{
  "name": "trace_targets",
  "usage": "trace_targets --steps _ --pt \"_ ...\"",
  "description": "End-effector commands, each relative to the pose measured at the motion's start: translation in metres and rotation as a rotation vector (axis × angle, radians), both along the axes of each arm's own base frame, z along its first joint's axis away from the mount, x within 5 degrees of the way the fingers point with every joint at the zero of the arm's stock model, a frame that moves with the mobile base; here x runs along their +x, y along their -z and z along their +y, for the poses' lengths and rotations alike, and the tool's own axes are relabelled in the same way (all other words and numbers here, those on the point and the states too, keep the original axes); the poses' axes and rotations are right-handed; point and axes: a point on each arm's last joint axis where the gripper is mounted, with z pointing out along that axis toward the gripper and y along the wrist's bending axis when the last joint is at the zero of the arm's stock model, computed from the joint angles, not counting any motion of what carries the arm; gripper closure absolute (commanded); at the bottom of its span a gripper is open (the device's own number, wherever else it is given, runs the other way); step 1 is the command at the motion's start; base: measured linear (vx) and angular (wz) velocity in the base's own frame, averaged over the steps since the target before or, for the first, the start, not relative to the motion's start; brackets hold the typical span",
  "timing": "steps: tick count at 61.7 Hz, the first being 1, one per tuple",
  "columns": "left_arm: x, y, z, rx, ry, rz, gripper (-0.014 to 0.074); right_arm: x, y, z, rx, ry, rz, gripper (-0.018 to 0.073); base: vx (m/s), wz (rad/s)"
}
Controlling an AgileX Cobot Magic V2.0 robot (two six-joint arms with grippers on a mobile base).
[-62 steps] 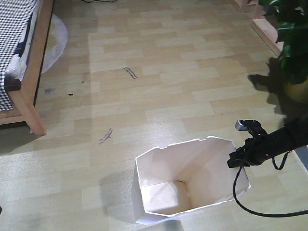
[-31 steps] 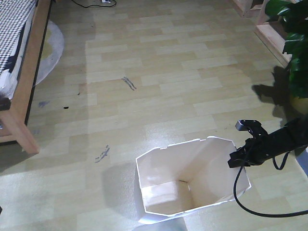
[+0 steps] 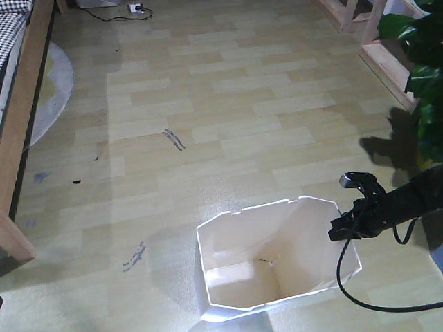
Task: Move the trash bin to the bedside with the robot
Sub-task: 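Hold the bin with the right gripper while the base turns away from the desk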
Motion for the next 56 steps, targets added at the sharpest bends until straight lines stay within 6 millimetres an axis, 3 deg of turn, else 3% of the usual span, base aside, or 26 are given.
trace_targets --steps 1,56 --pt "0.0006 -0.0007 -0.0001 -0.008 0.0 -0.065 0.0603 0.0094 -0.0361 0.0108 0.175 0.002 -0.037 0.0564 0.32 -0.03" --pt "0.0006 -0.0007 -0.0001 -0.008 0.0 -0.065 0.0603 0.0094 -0.0361 0.0108 0.175 0.002 -0.037 0.0564 0.34 0.12"
